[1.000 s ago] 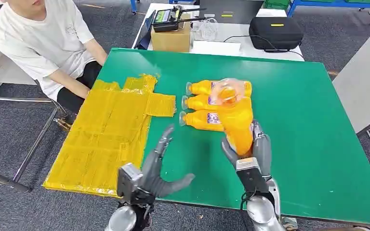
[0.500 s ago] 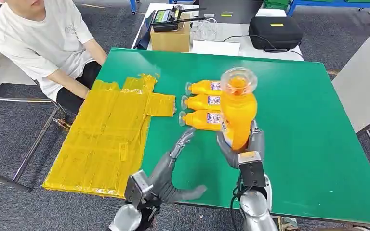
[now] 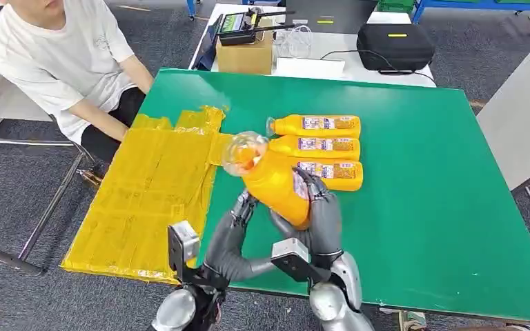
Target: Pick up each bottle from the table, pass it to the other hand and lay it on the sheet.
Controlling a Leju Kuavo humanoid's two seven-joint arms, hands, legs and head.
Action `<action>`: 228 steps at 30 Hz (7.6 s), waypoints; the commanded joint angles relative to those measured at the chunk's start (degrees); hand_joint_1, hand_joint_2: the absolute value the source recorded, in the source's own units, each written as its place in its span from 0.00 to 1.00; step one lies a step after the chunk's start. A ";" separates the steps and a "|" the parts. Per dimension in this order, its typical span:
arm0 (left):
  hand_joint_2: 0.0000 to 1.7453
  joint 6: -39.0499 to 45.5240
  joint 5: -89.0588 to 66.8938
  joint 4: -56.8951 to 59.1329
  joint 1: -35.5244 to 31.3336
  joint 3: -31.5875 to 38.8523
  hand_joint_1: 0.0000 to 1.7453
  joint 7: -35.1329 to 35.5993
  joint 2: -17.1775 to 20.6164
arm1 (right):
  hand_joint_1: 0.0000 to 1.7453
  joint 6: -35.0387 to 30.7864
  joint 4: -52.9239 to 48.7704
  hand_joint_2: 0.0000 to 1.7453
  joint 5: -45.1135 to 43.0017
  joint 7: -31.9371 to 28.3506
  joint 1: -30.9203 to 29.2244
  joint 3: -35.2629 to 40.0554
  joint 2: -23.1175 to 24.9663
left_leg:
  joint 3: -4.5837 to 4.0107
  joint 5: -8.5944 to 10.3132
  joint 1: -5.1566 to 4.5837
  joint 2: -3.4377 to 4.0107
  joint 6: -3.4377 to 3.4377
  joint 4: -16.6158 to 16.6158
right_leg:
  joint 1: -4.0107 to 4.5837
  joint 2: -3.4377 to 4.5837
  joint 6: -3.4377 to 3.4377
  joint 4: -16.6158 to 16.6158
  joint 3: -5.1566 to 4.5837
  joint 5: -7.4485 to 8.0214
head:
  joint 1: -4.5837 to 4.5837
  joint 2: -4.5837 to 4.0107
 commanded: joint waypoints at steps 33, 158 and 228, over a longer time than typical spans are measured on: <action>1.00 -6.22 1.75 -2.24 -1.25 0.62 0.00 -1.38 2.97 | 1.00 8.83 2.77 1.00 0.00 2.73 -1.13 8.37 -3.91 | 0.00 0.01 -0.01 0.00 0.10 -0.09 | 0.02 0.01 -0.13 -0.09 0.00 0.02 | 0.00 0.00; 1.00 20.25 -11.81 -20.60 2.16 16.65 0.00 -11.55 1.06 | 0.00 3.25 5.33 1.00 37.35 27.23 7.75 -7.19 -14.38 | 0.00 0.04 -0.02 -0.12 0.14 -0.07 | 0.03 -0.09 -0.19 -0.11 0.03 0.03 | 0.02 0.00; 1.00 11.14 -9.90 -5.25 -1.55 9.39 0.00 -1.46 3.79 | 1.00 18.73 -0.31 1.00 -13.30 0.67 8.17 -11.80 -6.53 | 1.52 -0.46 0.25 0.72 0.11 -0.13 | 0.29 0.86 -0.30 -0.20 1.13 0.03 | 0.02 0.00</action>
